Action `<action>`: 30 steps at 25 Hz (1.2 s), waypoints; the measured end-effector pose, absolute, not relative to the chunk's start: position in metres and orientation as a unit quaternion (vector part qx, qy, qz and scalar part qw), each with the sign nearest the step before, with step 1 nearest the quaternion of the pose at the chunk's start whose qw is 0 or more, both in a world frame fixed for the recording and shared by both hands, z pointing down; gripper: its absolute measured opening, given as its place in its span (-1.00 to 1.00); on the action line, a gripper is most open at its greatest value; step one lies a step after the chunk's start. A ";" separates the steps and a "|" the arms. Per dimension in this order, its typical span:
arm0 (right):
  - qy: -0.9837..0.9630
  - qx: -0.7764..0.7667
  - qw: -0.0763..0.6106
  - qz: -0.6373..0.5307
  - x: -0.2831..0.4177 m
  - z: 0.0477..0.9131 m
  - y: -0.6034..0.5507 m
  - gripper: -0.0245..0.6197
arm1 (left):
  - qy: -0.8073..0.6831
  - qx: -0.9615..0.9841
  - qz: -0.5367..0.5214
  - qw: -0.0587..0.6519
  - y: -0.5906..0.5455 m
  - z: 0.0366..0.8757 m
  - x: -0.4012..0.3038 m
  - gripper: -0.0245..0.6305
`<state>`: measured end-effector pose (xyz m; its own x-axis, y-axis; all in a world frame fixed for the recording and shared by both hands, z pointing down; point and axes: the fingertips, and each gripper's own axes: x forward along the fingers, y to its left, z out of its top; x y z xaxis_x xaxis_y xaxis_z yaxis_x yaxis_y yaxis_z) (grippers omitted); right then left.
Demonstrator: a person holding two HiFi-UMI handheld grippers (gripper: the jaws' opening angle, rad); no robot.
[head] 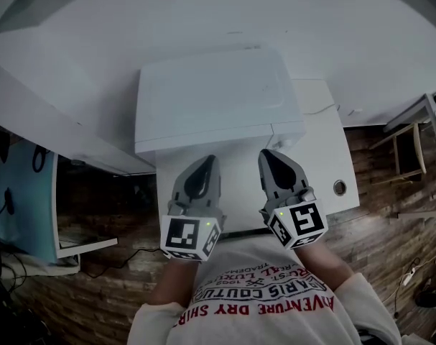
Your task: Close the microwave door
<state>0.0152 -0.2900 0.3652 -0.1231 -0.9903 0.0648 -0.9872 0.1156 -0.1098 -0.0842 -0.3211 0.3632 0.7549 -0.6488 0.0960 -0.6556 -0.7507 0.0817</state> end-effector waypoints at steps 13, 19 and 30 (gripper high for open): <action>0.744 -0.666 -0.010 -0.055 -0.020 0.389 -0.284 -0.89 | -0.346 0.936 0.032 0.062 -0.313 0.380 -0.123 -0.91; 0.740 -0.670 -0.018 -0.054 -0.023 0.391 -0.288 -0.89 | -0.349 0.934 0.029 0.063 -0.318 0.380 -0.130 -0.91; 0.727 -0.684 -0.022 -0.061 -0.019 0.392 -0.292 -0.89 | -0.346 0.936 0.022 0.058 -0.321 0.376 -0.131 -0.91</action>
